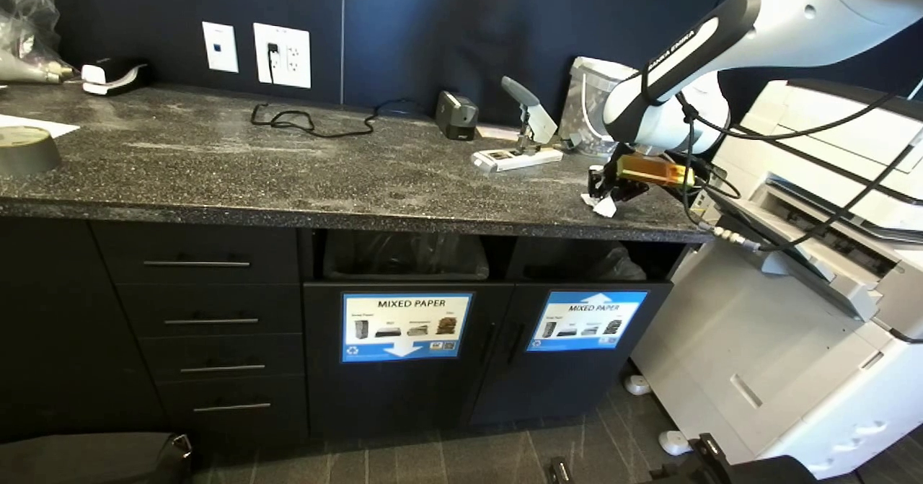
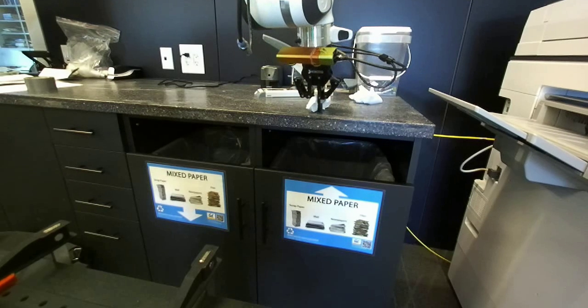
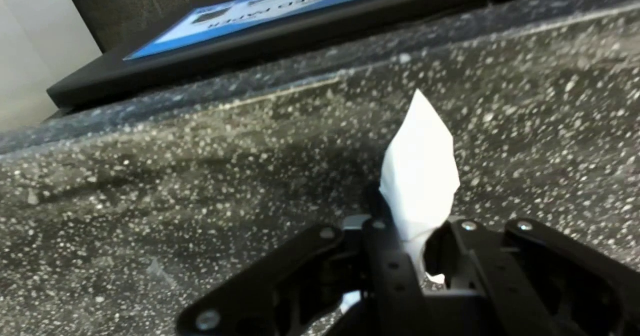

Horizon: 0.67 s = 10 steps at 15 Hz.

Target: Place two crumpled papers inside the bin on the right

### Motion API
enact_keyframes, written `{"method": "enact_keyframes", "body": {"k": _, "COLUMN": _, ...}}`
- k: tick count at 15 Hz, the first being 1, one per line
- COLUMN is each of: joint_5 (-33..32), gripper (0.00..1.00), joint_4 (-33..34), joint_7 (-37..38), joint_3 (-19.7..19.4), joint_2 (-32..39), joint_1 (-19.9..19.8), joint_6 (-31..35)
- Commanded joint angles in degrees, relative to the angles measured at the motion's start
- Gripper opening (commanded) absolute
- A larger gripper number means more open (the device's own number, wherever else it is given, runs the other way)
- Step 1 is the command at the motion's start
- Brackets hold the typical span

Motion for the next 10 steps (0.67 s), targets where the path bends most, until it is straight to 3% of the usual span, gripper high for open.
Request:
{"method": "enact_keyframes", "body": {"k": 1, "joint_5": 0.07, "gripper": 0.02, "joint_4": -9.23, "joint_7": -1.97, "joint_3": 0.65, "joint_2": -4.42, "joint_1": 1.77, "joint_6": -0.97}}
{"method": "enact_keyframes", "body": {"k": 5, "joint_5": -0.90, "gripper": 0.02, "joint_4": -14.85, "joint_7": -2.13, "joint_3": 0.40, "joint_2": -7.96, "joint_1": 3.72, "joint_6": -0.53}}
{"method": "enact_keyframes", "body": {"k": 10, "joint_5": -3.87, "gripper": 0.02, "joint_4": -22.85, "joint_7": 0.25, "joint_3": -0.49, "joint_2": -10.90, "joint_1": 7.10, "joint_6": 6.79}}
